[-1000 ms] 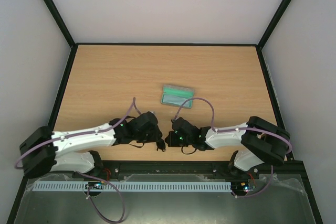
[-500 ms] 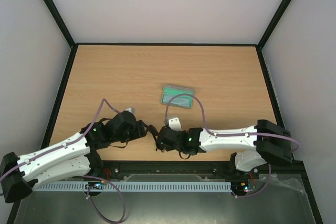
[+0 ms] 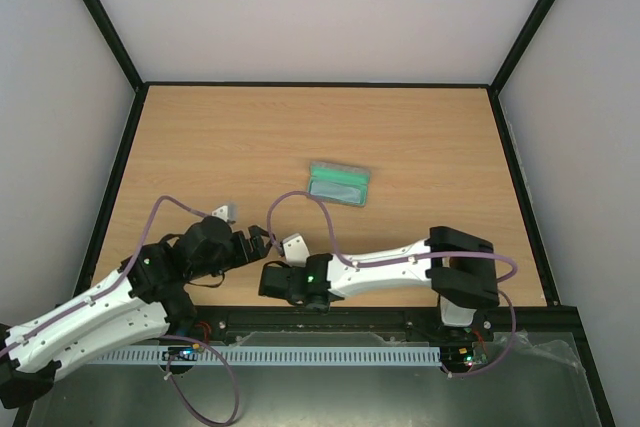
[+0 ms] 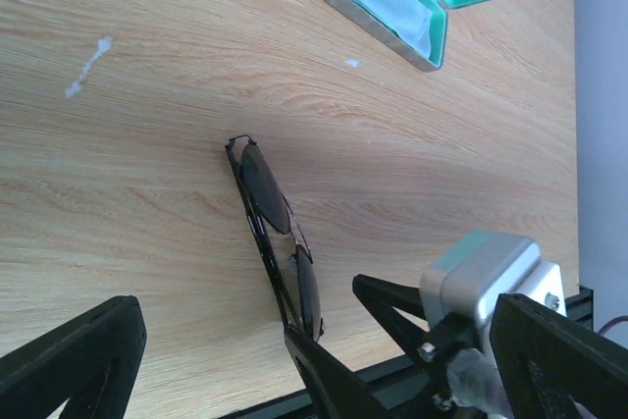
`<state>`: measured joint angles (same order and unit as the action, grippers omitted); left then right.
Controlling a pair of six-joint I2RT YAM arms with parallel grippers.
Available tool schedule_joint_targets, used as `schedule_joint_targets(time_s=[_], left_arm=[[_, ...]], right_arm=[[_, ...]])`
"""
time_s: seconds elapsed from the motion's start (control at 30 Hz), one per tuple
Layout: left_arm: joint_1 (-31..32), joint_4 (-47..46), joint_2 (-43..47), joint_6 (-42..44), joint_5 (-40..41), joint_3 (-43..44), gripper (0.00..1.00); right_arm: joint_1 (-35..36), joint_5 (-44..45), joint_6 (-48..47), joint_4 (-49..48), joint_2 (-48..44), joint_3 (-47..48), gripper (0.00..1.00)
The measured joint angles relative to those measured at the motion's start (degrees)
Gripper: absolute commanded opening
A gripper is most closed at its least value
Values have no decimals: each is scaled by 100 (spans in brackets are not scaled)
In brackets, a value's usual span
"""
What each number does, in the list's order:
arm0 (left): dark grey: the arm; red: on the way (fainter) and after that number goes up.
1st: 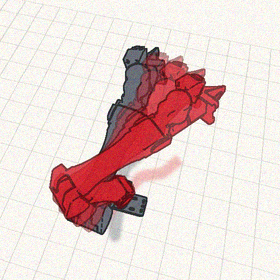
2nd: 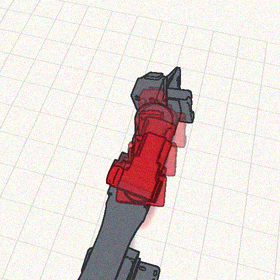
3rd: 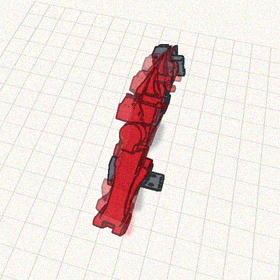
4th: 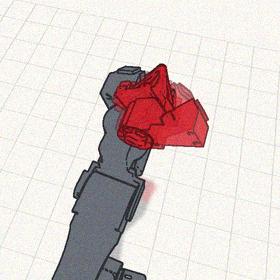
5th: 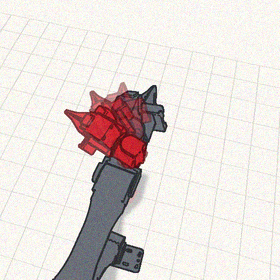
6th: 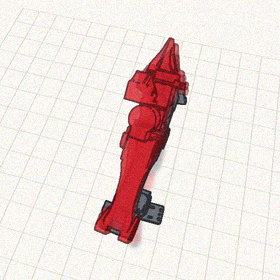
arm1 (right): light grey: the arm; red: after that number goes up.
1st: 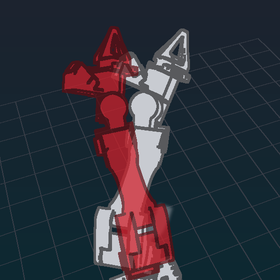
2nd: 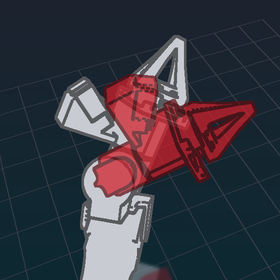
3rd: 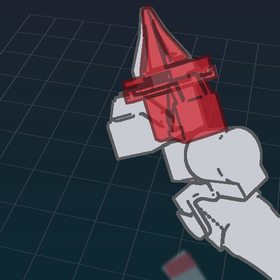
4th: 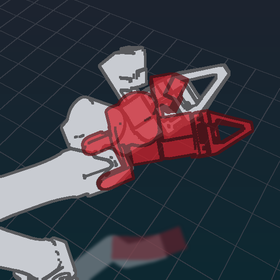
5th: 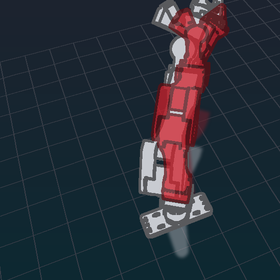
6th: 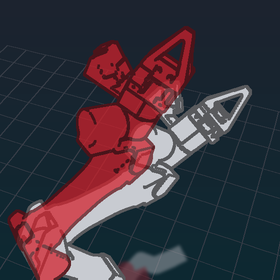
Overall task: Organize the sunglasses
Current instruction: Adjust the sunglasses at the center of the board.
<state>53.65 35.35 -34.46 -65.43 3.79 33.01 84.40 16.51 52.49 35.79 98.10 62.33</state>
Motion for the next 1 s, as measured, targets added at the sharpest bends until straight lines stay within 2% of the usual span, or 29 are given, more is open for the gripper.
schedule_joint_targets(time_s=[0.37,0.5,0.77,1.0], left_arm=[[-131,339,247,55,68,-107,99],[-157,380,275,74,70,-118,99],[-219,409,321,98,52,-118,99],[-232,407,304,122,13,-118,99]], right_arm=[[11,44,20,413,721,433,44],[11,48,28,505,844,459,37],[11,122,48,562,874,470,22],[-81,50,44,356,671,284,18]])
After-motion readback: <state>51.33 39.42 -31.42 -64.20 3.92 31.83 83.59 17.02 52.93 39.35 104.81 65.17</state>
